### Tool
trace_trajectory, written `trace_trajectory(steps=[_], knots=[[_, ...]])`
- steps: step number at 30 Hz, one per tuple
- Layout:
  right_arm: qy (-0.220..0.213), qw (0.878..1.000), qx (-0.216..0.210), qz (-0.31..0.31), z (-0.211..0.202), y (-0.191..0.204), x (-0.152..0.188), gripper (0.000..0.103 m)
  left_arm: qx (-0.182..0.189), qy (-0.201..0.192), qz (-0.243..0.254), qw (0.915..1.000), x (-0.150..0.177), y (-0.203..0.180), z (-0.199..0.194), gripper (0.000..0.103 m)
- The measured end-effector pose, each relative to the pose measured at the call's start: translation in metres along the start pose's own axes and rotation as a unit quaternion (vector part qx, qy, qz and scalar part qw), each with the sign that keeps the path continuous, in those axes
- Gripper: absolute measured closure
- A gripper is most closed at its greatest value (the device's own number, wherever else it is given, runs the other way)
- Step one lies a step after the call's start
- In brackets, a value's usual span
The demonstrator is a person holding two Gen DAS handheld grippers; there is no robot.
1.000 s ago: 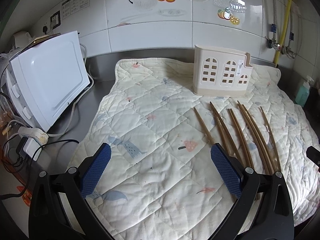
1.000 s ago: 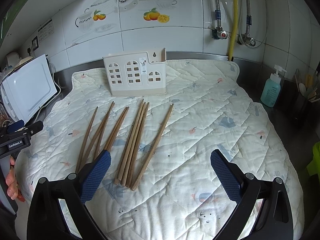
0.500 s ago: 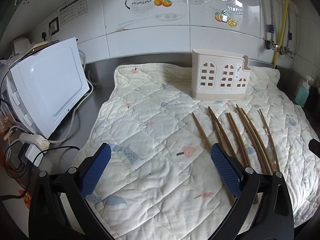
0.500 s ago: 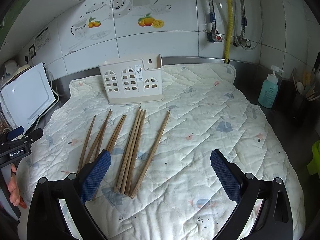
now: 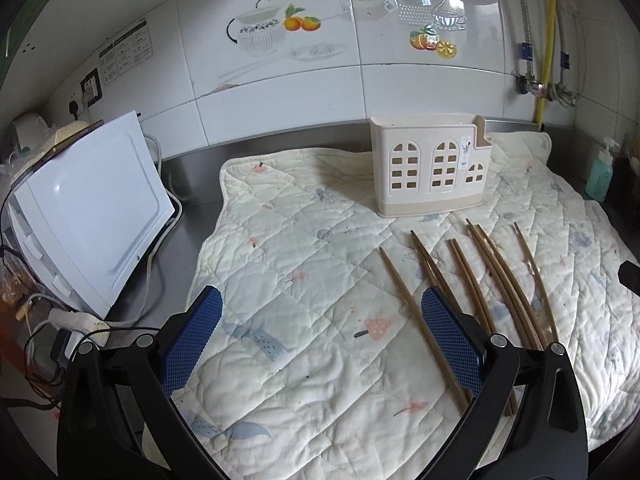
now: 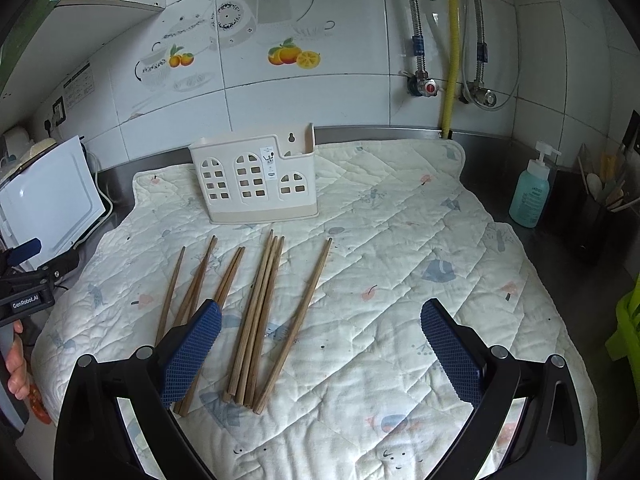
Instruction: Organize utensils
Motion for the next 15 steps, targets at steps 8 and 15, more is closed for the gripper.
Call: trace_trajectory(steps=[8, 15], knots=[[0.002, 1.000, -0.014, 0.011, 0.006, 0.006, 0.010, 0.007, 0.022, 0.019, -0.045, 0.9986, 0.018, 0.005, 0.008, 0.006], [-0.004, 1.000, -0.013, 0.013, 0.003, 0.006, 0.012, 0.007, 0.019, -0.005, -0.038, 0.9991, 0.014, -0.004, -0.002, 0.006]])
Point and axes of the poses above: each gripper's, at about its wrist camera, not at the fingertips, and z roughly the way its jaws point, y to its left, x to its underside, the point moved 3 cm from there along z, roughly the way its jaws point, and after that the axes turned 1 degree about x, right-handed, at the moved point
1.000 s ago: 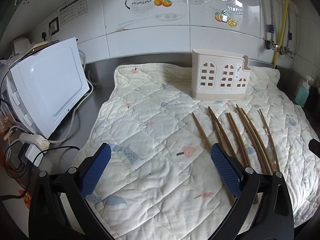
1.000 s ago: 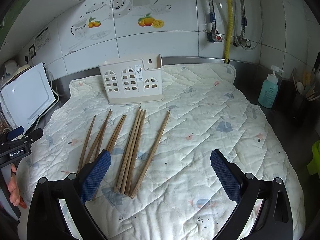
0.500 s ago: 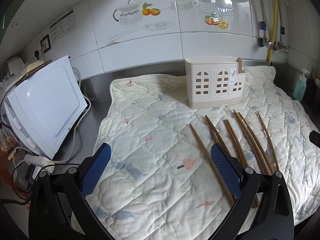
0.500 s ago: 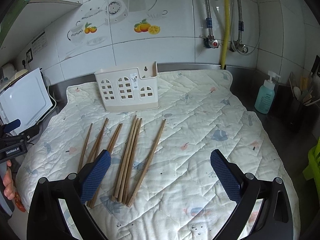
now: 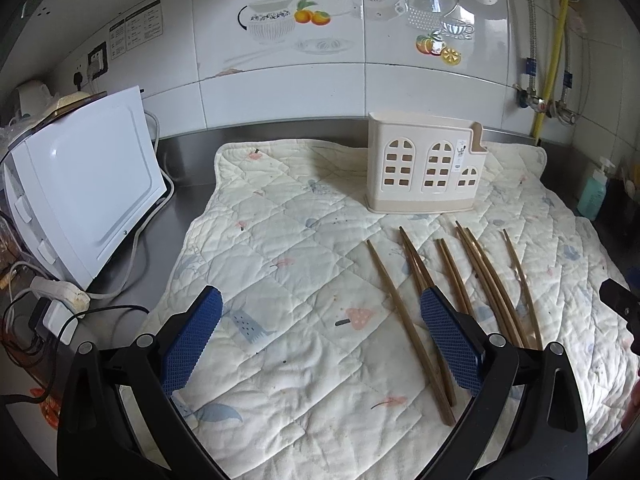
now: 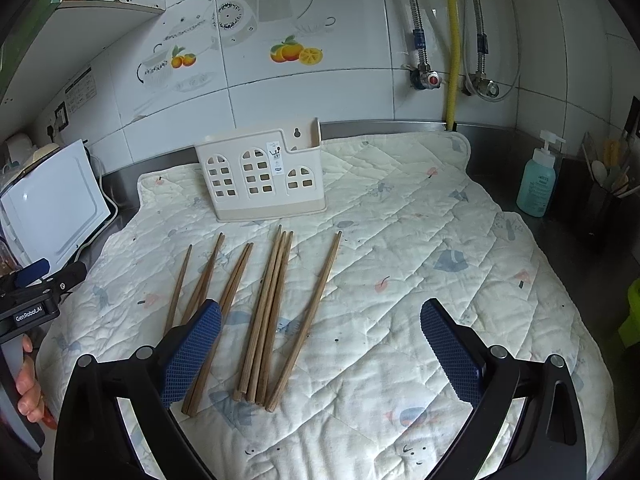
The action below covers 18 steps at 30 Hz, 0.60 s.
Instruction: Organize utensils
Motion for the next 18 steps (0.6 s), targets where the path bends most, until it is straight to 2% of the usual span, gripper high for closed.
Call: trace_trajectory(steps=[18], knots=[[-0.026, 1.000, -0.001, 0.008, -0.015, -0.004, -0.013, 0.007, 0.006, -0.028, 0.003, 0.9996, -0.019, -0.010, -0.015, 0.006]])
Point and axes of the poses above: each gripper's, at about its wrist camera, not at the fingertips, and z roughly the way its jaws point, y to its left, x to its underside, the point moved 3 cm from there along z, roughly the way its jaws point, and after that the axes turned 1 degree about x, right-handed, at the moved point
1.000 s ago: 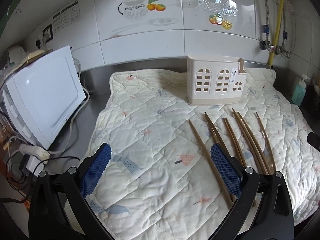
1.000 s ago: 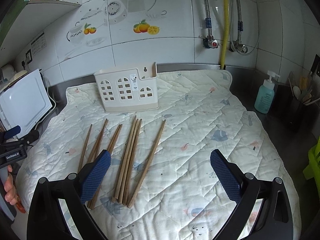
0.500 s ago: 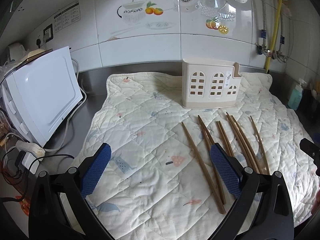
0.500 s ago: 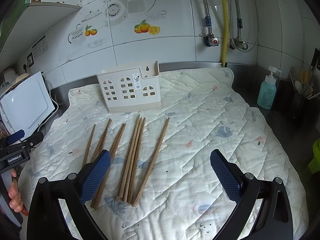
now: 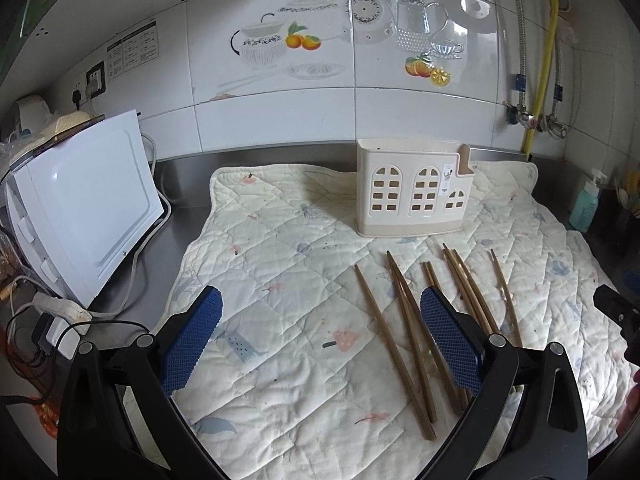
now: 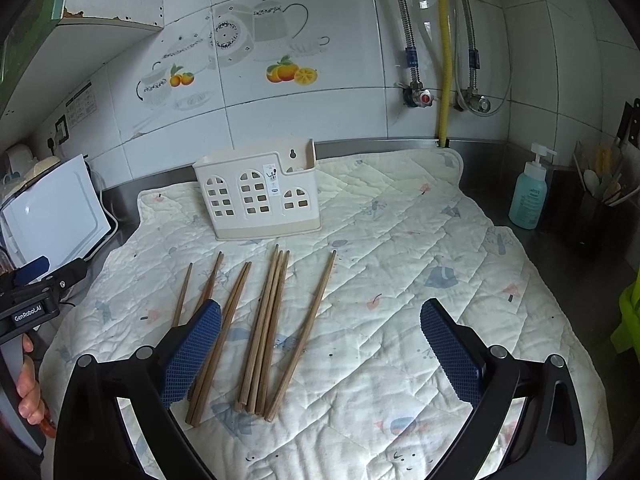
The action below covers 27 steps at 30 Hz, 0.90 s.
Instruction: Organize utensils
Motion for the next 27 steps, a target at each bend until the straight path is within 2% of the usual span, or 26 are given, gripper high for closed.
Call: trace_trajectory(steps=[10, 16, 18, 19, 23, 27], knots=[[-0.001, 1.000, -0.003, -0.004, -0.004, 0.003, 0.001, 0.007, -0.011, -0.017, -0.005, 0.9998, -0.008, 0.002, -0.009, 0.006], [0.010, 1.000, -0.008, -0.006, -0.002, 0.008, 0.011, 0.009, -0.009, -0.011, -0.006, 0.9999, -0.002, 0.004, -0.008, 0.011], [0.016, 1.000, -0.008, -0.009, 0.000, 0.009, 0.015, 0.014, -0.008, -0.009, -0.007, 0.9999, 0.001, 0.005, -0.007, 0.011], [0.020, 1.000, -0.011, -0.008, 0.001, 0.010, 0.018, 0.020, -0.007, -0.007, -0.005, 0.9999, 0.003, 0.005, -0.006, 0.012], [0.041, 0.999, -0.011, -0.006, 0.010, 0.010, 0.030, 0.021, -0.005, 0.007, -0.005, 1.0000, 0.013, 0.006, -0.001, 0.013], [0.062, 0.998, -0.012, -0.011, 0.020, 0.013, 0.044, 0.025, 0.001, 0.033, -0.010, 0.9994, 0.027, 0.008, 0.012, 0.019]])
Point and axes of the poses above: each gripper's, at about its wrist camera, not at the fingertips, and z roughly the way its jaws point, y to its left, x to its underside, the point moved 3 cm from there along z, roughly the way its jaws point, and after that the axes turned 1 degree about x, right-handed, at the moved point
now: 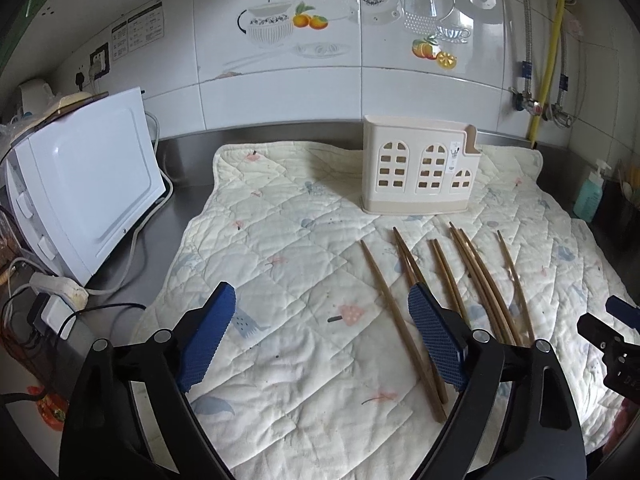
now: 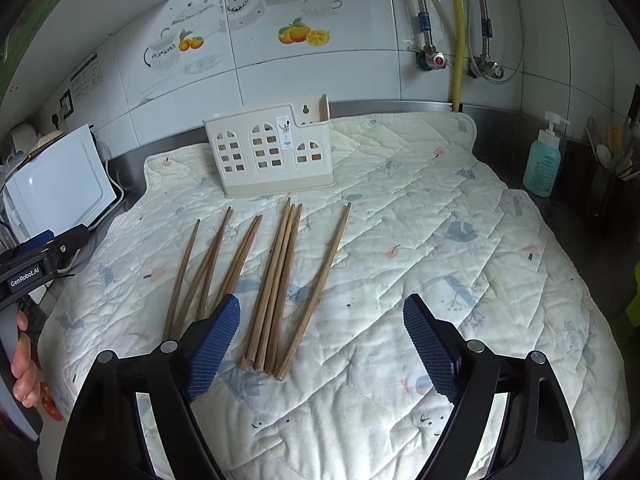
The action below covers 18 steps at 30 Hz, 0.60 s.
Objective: Organize utensils
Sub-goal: 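Lower the left tool toward one chopstick while the right tool approaches another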
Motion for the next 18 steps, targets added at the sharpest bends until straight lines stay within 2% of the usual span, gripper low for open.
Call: trace_trajectory(steps=[5, 9, 16, 18], knots=[[0.028, 1.000, -0.003, -0.006, 0.016, 0.005, 0.016, 0.034, 0.008, 0.032, 0.002, 0.9994, 0.019, -0.003, 0.016, 0.025], [0.049, 0.999, -0.005, -0.006, 0.028, 0.007, 0.027, 0.047, 0.021, 0.057, 0.006, 0.9981, 0.036, -0.008, 0.025, 0.030], [0.062, 0.998, -0.006, 0.005, 0.040, 0.010, 0.033, 0.067, 0.047, 0.089, 0.007, 0.9948, 0.058, -0.019, 0.034, 0.035], [0.065, 0.998, -0.003, 0.005, 0.043, 0.011, 0.033, 0.068, 0.053, 0.094, 0.004, 0.9941, 0.060, -0.021, 0.036, 0.036]])
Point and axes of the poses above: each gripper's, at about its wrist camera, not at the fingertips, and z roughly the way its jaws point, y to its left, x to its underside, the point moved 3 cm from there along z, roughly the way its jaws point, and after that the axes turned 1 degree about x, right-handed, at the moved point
